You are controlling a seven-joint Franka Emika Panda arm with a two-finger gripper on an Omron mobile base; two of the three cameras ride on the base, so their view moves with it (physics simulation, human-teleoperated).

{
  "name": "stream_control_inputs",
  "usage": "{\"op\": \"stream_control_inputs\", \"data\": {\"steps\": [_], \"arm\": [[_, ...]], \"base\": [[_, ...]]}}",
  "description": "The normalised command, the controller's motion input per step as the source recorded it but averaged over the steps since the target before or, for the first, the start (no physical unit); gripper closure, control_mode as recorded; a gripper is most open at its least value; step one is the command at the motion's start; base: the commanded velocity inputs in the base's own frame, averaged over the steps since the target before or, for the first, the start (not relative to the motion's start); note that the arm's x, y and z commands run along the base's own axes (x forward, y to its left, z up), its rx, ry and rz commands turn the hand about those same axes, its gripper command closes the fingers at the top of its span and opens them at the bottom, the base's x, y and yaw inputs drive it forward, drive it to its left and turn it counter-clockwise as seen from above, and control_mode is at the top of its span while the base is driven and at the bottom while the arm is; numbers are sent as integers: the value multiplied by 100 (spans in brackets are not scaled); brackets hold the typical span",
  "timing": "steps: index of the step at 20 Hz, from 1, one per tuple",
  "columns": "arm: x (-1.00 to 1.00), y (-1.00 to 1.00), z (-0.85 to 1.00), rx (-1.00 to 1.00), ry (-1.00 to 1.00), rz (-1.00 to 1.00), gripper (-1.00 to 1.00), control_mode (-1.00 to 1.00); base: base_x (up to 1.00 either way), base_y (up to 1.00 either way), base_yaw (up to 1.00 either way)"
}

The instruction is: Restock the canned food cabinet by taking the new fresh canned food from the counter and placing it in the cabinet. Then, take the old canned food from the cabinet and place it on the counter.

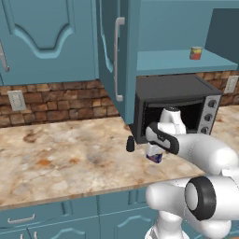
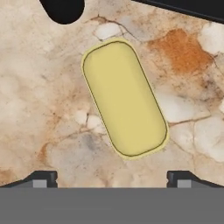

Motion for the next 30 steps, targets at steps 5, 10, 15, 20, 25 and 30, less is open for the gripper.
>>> {"op": "stream_control_inputs", "data": {"steps": [5, 10, 15, 20, 25, 30], "arm": [[24, -11, -23, 0, -1, 0, -100, -100], [19, -9, -24, 0, -5, 0, -100, -100], [31, 0, -22, 0, -7, 0, -100, -100], [20, 0, -8, 0, -2, 0, 100, -100], [-6, 0, 0, 0, 0, 0, 100, -100], [-68, 0, 12, 0, -6, 0, 100, -100]], "base": [[0, 0, 0], [0, 0, 0], [0, 0, 0], [0, 0, 0], [0, 0, 0], [0, 0, 0]]}}
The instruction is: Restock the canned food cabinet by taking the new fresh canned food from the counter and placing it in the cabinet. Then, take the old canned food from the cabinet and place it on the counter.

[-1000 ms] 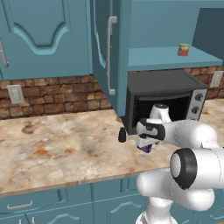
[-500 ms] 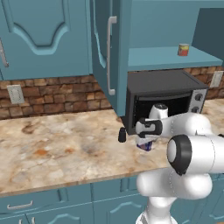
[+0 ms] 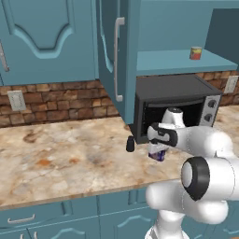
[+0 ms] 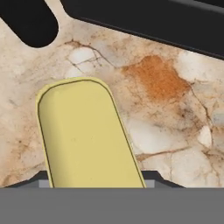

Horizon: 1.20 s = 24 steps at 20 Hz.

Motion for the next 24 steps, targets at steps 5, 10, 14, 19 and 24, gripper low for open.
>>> {"op": "stream_control_inputs", "data": {"steps": [5, 10, 14, 19, 24], "arm": [[-100, -12, 78, 0, -18, 0, 100, -100], [-99, -23, 100, -5, -30, -3, 100, -100], [-73, -20, 100, -10, -33, -6, 100, -100], [-16, -2, 100, -4, -38, -7, 100, -100], [-3, -3, 100, 0, -33, -4, 100, -100]], "base": [[0, 0, 0], [0, 0, 0], [0, 0, 0], [0, 0, 0], [0, 0, 0]]}}
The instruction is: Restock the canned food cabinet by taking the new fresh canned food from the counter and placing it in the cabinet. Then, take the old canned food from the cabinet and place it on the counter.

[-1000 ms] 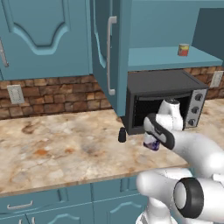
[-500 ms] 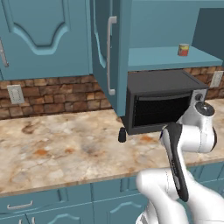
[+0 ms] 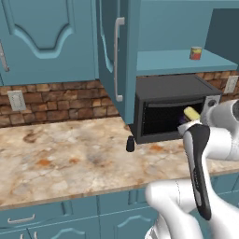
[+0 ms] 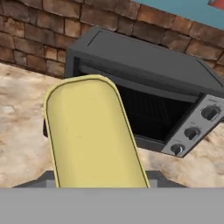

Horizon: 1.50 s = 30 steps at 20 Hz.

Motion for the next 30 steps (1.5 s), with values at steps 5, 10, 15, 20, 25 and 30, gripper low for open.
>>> {"op": "stream_control_inputs", "data": {"steps": [5, 10, 15, 20, 25, 30], "arm": [[0, -2, 100, 0, -22, -3, 100, -100], [9, 0, 100, 0, 5, -1, 100, -100], [55, 0, 57, 11, 15, 0, 100, -100], [68, 0, 17, 6, 5, 0, 100, -100], [100, 0, 22, 0, 6, 0, 100, -100], [100, 0, 0, 0, 0, 0, 100, -100]], "base": [[0, 0, 0], [0, 0, 0], [0, 0, 0], [0, 0, 0], [0, 0, 0], [0, 0, 0]]}}
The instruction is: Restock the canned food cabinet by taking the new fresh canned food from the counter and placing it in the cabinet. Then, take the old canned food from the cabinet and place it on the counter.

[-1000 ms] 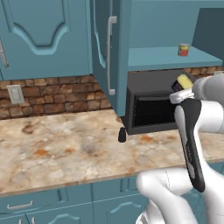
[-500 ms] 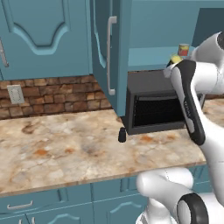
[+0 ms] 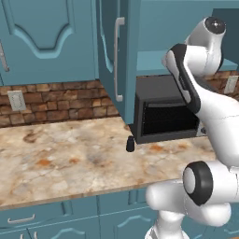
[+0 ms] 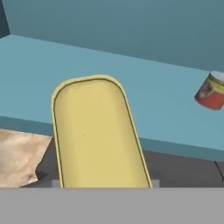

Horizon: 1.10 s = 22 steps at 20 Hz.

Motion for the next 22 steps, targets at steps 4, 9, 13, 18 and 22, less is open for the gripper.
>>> {"op": "stream_control_inputs", "data": {"steps": [4, 9, 13, 18, 22], "arm": [[100, 0, -9, 0, 0, 0, 100, -100], [100, 0, -35, 0, 0, 0, 100, -100], [100, 0, -19, 0, 0, 0, -100, -100], [21, 6, -1, 0, 0, -2, -100, -100], [-70, 13, -4, -2, -19, 0, -100, -100]], "base": [[0, 0, 0], [0, 0, 0], [0, 0, 0], [0, 0, 0], [0, 0, 0]]}}
